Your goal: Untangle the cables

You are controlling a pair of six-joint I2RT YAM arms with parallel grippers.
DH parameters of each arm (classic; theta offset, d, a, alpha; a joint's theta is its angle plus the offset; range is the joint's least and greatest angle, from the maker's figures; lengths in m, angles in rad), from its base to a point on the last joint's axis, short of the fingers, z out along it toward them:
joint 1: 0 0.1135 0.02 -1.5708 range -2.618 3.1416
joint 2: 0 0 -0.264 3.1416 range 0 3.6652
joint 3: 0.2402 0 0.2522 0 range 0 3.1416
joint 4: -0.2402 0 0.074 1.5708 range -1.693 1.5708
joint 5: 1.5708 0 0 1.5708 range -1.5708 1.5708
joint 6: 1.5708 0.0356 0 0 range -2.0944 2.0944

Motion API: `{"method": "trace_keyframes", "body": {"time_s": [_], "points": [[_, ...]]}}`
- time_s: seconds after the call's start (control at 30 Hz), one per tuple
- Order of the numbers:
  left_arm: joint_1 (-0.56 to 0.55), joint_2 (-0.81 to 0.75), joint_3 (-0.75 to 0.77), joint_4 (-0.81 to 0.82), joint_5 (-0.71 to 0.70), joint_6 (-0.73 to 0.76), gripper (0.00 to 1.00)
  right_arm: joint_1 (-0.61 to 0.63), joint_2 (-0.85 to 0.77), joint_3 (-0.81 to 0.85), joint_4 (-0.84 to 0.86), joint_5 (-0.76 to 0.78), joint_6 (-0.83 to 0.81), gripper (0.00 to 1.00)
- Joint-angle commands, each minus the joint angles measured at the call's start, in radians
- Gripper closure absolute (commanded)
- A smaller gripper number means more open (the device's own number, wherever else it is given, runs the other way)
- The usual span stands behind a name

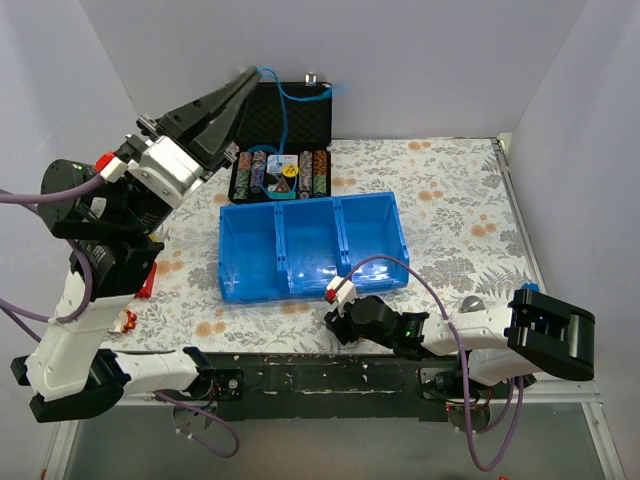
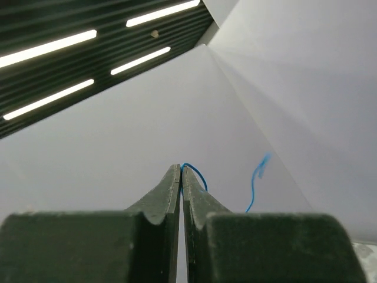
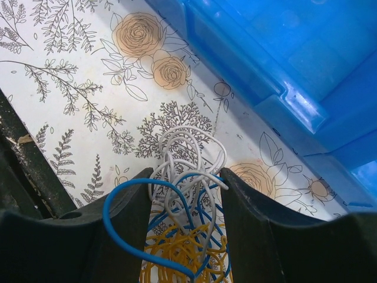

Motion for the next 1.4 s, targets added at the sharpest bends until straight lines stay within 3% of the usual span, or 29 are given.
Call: {"method": "trace_keyframes", "body": {"time_s": [0.0,0.07,0.17,0.23,0.4,0.67,1.0,1.37], "points": [[0.004,-0.001,-0.024,0.249,-0.079,0.119,1.00,0.007,-0.004,0.029,0.004,-0.015,0.009,0.43],[0.004,0.013,-0.008,0.352,-0.094,0.157,1.00,0.007,0.001,0.032,0.004,-0.015,0.009,0.43],[0.004,0.064,0.101,0.290,-0.097,0.173,1.00,0.007,0.005,0.042,-0.002,-0.021,0.003,0.43],[0.003,0.047,0.069,0.282,-0.102,0.176,1.00,0.007,-0.001,0.043,-0.005,-0.023,0.001,0.43],[0.004,-0.077,-0.193,0.287,-0.184,0.154,1.00,0.007,-0.036,0.042,-0.022,-0.029,0.008,0.46],[0.004,-0.267,-0.685,0.406,-0.461,0.165,1.00,0.007,-0.136,0.039,-0.036,-0.067,0.011,0.50],[0.006,-0.382,-0.892,0.381,-0.611,0.131,1.00,0.007,-0.160,0.034,-0.071,-0.086,0.031,0.52],[0.027,-0.513,-1.224,0.371,-0.705,0.088,1.00,0.007,-0.188,0.034,-0.110,-0.066,0.044,0.52]]}}
